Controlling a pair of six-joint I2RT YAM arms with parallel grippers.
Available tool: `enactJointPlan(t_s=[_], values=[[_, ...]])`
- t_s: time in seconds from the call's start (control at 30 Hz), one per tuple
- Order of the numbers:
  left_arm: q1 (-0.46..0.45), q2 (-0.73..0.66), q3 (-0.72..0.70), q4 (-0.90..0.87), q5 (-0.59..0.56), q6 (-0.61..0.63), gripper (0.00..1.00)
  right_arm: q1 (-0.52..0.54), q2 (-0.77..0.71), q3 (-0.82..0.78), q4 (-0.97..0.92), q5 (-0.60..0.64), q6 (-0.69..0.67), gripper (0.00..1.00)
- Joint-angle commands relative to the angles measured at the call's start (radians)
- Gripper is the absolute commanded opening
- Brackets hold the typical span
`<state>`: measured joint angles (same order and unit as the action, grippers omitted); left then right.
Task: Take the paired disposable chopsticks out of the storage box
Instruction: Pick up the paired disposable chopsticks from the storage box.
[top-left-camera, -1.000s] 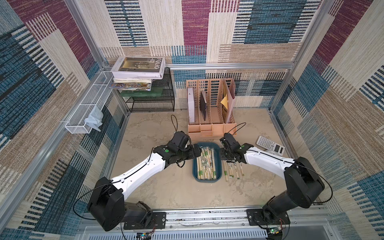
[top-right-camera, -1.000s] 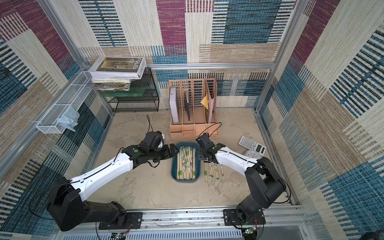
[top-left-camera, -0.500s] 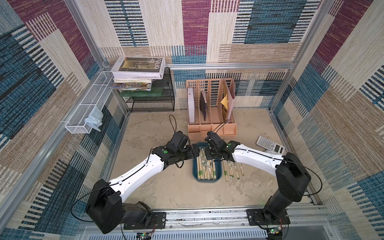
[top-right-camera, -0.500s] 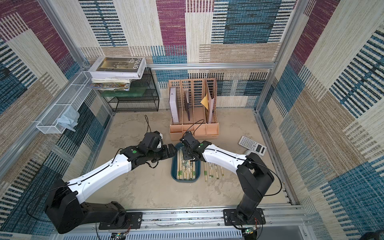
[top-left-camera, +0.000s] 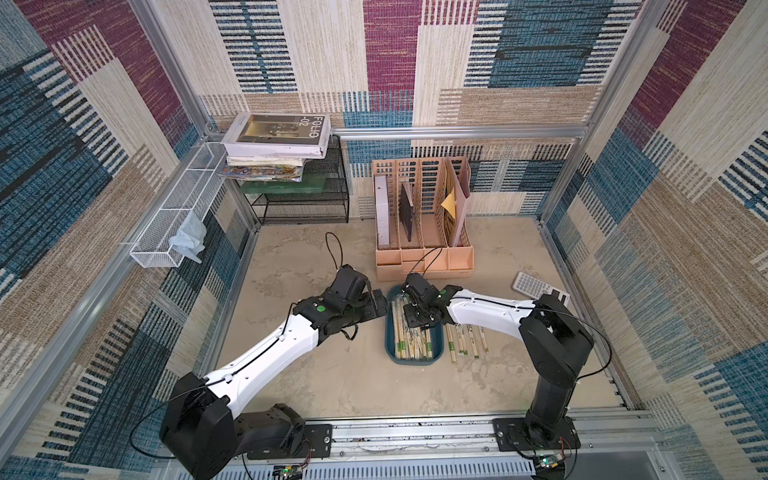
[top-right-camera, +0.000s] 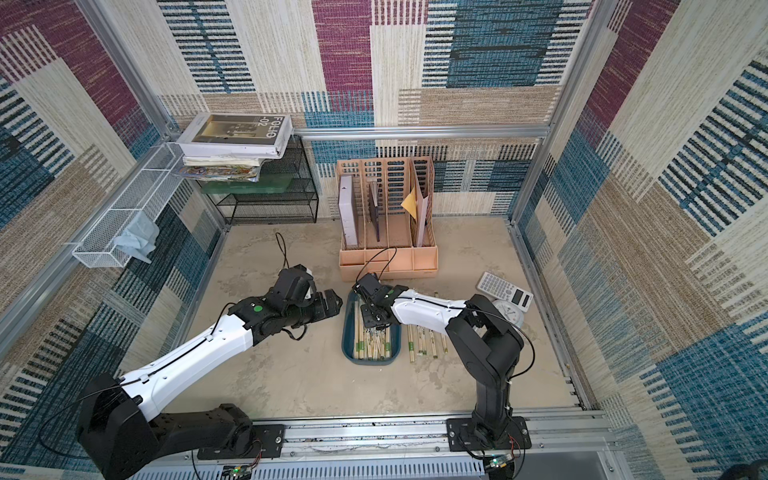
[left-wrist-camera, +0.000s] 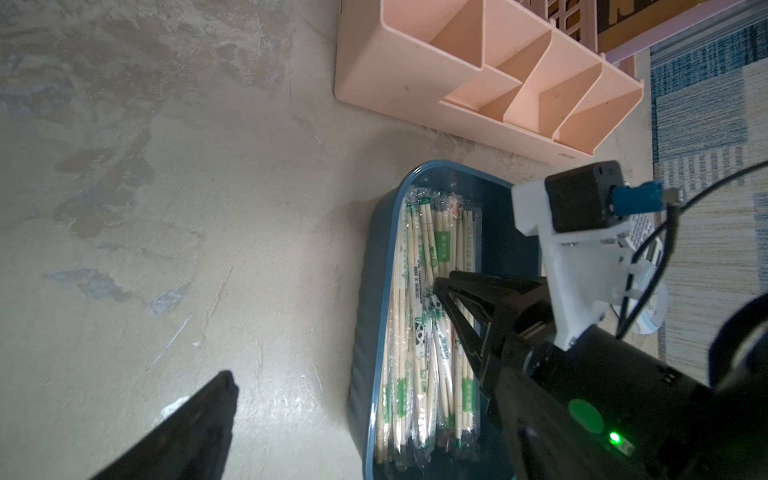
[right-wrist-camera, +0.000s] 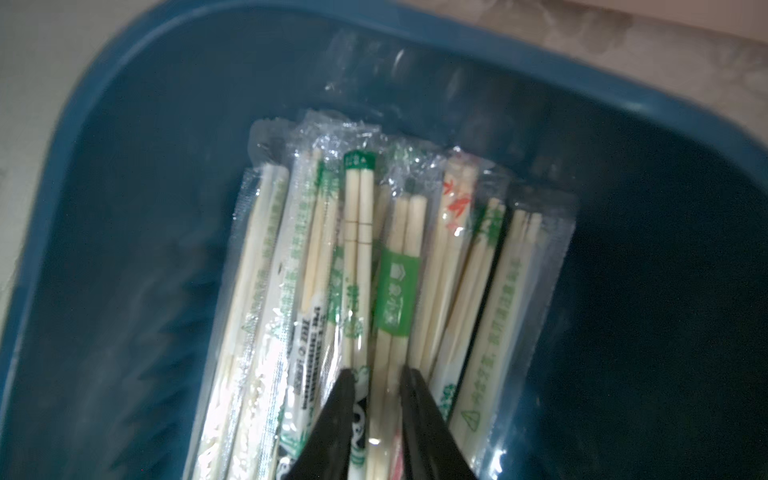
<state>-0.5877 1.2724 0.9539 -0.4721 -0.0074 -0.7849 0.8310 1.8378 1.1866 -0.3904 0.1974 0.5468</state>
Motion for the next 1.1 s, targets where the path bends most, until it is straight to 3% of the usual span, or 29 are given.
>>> enactJointPlan(t_s=[0.0, 1.07], values=[[0.004, -0.004, -0.001, 0.001, -0.003, 0.005, 0.99, 0.006, 0.011, 0.009, 0.001, -0.012, 0.003, 0.24], [0.012, 0.004, -0.008, 0.013, 0.015, -0.001, 0.99, 0.051, 0.042, 0.031, -0.009, 0.007, 0.007, 0.23]])
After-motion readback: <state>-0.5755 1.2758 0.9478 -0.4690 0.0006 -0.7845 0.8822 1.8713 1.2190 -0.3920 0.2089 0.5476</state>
